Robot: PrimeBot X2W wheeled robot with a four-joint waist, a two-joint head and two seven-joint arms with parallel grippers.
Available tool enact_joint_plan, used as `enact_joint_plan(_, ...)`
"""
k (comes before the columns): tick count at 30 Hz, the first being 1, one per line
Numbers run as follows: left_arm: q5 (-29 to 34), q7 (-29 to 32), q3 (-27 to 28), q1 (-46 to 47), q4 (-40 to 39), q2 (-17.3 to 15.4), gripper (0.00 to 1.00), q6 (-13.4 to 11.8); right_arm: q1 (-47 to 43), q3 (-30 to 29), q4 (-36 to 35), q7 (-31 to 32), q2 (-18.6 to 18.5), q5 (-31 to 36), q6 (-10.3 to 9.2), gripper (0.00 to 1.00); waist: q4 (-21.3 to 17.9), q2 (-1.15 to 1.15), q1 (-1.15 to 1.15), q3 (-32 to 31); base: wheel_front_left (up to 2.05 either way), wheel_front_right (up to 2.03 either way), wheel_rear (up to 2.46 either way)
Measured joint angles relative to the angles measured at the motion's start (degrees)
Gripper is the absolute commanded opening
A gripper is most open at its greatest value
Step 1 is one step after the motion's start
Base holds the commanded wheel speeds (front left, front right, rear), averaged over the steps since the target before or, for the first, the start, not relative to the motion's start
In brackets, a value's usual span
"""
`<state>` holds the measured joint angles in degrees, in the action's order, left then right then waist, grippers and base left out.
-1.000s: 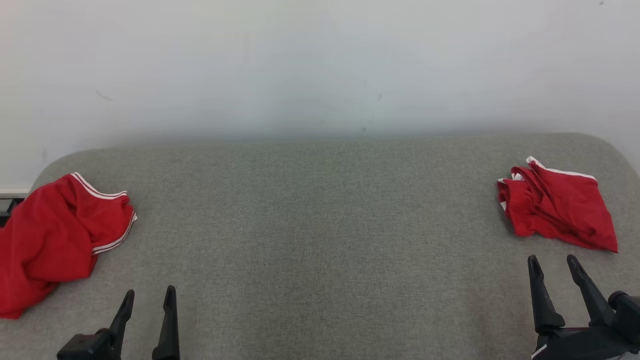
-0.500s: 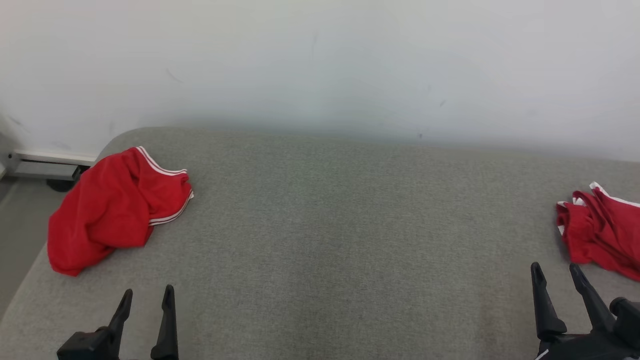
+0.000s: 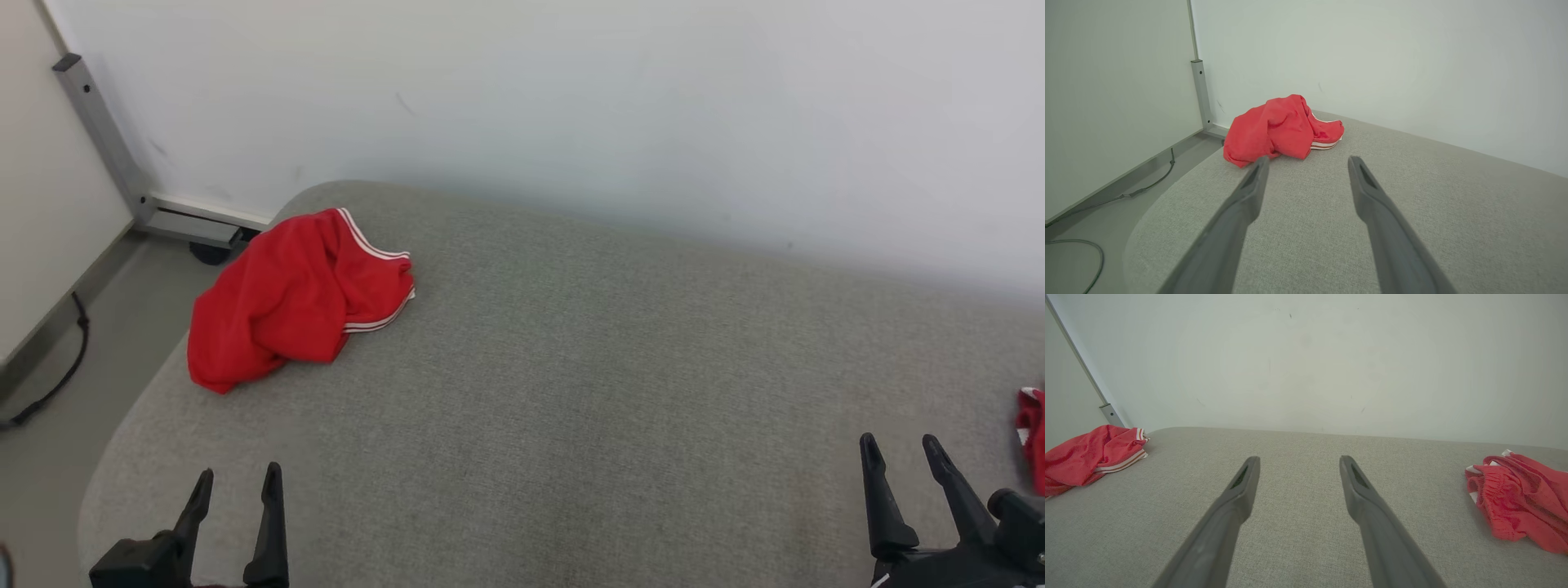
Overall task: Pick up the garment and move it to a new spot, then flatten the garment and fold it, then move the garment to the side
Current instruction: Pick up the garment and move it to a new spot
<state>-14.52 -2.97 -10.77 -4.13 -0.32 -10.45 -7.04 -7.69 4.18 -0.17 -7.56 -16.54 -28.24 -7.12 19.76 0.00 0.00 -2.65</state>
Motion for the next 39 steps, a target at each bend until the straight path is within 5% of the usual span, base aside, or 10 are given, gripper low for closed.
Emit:
enact_joint_plan(15, 0.3, 0.5, 1.6, -0.3, -1.0, -0.7, 1.0, 0.0, 3.6, 2.6, 1.1, 0.1, 0.7, -0.3, 0.67, 1.0, 8.2, 0.0, 0.0, -0.3, 0.0, 0.0, 0.0)
enact_joint_plan(39, -0.8, 1.3, 1.3, 1.6, -0.2, 0.8, 1.0, 1.2, 6.9, 4.0, 4.1, 0.6, 0.6, 0.0, 2.2, 1.0, 8.8, 0.0, 0.0, 0.3, 0.0, 0.0, 0.0)
